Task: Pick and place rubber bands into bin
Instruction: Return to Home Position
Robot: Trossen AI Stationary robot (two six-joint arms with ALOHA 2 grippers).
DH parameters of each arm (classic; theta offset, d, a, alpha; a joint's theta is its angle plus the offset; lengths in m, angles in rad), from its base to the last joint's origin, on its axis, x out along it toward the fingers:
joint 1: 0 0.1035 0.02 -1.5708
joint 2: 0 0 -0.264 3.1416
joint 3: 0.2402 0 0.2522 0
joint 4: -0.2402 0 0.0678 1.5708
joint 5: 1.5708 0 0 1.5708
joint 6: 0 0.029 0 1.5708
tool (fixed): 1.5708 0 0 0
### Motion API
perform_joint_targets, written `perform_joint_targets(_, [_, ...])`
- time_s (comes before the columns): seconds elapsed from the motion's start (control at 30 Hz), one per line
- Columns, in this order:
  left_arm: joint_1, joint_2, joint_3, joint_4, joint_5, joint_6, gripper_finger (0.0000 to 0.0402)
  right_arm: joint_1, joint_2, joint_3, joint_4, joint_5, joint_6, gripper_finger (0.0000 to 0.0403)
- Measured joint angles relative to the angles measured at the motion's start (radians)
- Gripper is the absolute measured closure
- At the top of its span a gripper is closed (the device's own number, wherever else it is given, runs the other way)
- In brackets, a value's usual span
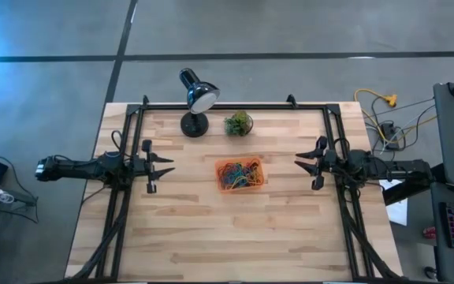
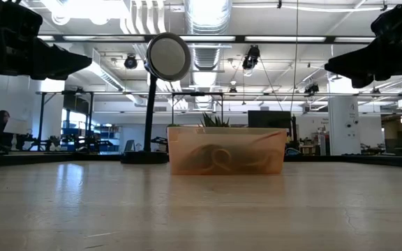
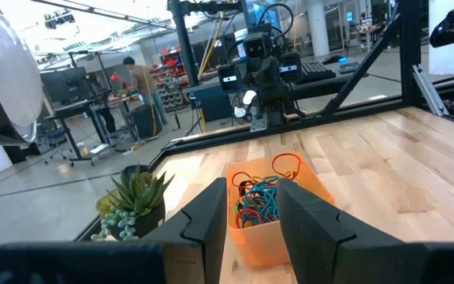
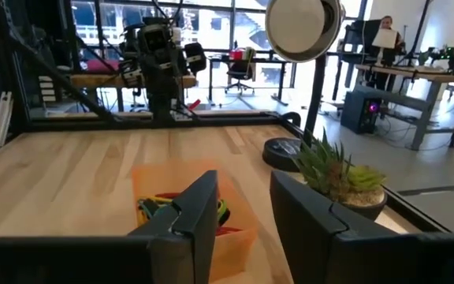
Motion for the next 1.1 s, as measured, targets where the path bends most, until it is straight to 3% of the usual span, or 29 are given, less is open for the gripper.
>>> perform_joint_targets(0.37, [0.000, 0.000, 0.000, 0.000, 0.000, 0.000, 0.0304, 0.000, 0.001, 0.000, 0.000, 0.001, 0.011, 0.0291])
perform_joint_targets(0.57, [0.000, 0.000, 0.000, 0.000, 0.000, 0.000, 0.0304, 0.000, 0.001, 0.000, 0.001, 0.001, 0.226, 0.0296])
perform_joint_targets(1.1, [0.000, 0.000, 0.000, 0.000, 0.000, 0.000, 0.0304, 0.000, 0.001, 0.000, 0.001, 0.002, 0.222, 0.0301])
